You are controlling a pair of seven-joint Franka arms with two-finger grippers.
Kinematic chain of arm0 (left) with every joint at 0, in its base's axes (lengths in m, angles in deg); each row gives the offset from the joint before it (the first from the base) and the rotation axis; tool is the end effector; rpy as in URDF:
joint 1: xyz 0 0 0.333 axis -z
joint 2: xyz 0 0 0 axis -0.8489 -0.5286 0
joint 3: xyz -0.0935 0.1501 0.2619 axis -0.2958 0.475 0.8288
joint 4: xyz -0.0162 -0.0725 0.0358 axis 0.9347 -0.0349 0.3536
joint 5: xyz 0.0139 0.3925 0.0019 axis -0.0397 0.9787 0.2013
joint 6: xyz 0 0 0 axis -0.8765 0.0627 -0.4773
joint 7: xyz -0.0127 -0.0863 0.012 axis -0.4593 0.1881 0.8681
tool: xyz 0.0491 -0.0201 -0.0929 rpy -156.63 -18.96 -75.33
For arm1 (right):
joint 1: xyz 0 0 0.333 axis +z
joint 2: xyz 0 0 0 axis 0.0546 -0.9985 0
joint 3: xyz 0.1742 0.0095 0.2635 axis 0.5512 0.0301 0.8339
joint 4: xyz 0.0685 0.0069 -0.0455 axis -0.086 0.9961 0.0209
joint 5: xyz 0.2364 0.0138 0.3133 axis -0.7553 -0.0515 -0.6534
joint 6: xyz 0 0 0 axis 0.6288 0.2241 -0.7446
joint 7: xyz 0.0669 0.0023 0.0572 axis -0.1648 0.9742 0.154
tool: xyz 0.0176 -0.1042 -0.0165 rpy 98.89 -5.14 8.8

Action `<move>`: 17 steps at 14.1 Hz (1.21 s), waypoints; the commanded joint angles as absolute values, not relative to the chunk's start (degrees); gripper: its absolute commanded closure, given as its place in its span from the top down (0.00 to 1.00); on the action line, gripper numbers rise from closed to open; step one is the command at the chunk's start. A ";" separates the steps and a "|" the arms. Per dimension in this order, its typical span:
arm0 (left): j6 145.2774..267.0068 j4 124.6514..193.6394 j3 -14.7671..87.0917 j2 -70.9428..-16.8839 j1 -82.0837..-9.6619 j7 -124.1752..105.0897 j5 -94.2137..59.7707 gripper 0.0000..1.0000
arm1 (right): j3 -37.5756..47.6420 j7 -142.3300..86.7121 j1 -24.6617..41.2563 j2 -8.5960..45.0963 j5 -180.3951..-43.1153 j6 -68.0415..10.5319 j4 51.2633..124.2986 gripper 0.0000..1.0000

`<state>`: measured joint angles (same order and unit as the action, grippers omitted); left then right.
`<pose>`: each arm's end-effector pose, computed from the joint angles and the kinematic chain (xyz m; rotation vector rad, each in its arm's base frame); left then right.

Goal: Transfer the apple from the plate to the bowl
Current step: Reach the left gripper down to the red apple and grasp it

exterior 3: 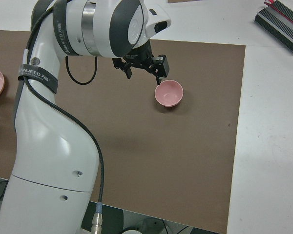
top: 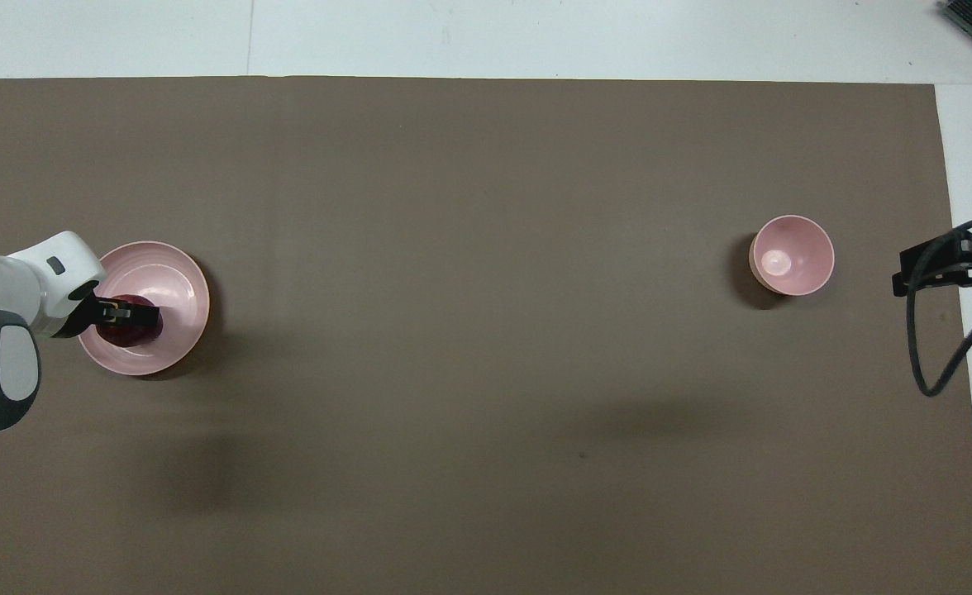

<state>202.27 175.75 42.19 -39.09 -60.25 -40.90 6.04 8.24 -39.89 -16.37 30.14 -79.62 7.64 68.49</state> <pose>0.5467 0.0486 0.3505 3.1205 -0.2579 0.1017 0.5547 -0.0340 0.6265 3.1131 -0.1894 -0.1810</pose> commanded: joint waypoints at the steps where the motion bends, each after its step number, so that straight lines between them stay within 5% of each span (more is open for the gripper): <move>1: 203.90 177.83 42.00 -38.16 -60.55 -42.30 5.10 0.39 | 8.56 -37.92 -17.19 30.69 -79.41 7.90 68.93 1.00; 3: 204.08 177.13 42.00 -38.60 -60.29 -42.39 5.10 0.19 | 8.56 -37.92 -17.19 30.87 -79.58 7.81 69.19 1.00; 5: 204.17 176.95 42.00 -38.60 -60.37 -43.78 5.10 0.18 | 8.56 -38.09 -17.19 31.57 -79.67 6.06 70.68 1.00; 9: 203.64 174.49 41.74 -38.16 -59.94 -44.41 5.10 0.01 | 8.56 -38.36 -17.19 31.83 -79.67 5.87 71.13 1.00; 17: 194.61 169.06 40.60 -33.85 -57.39 -44.41 -1.98 0.00 | 8.56 -38.71 -17.01 32.27 -80.37 5.79 72.00 1.00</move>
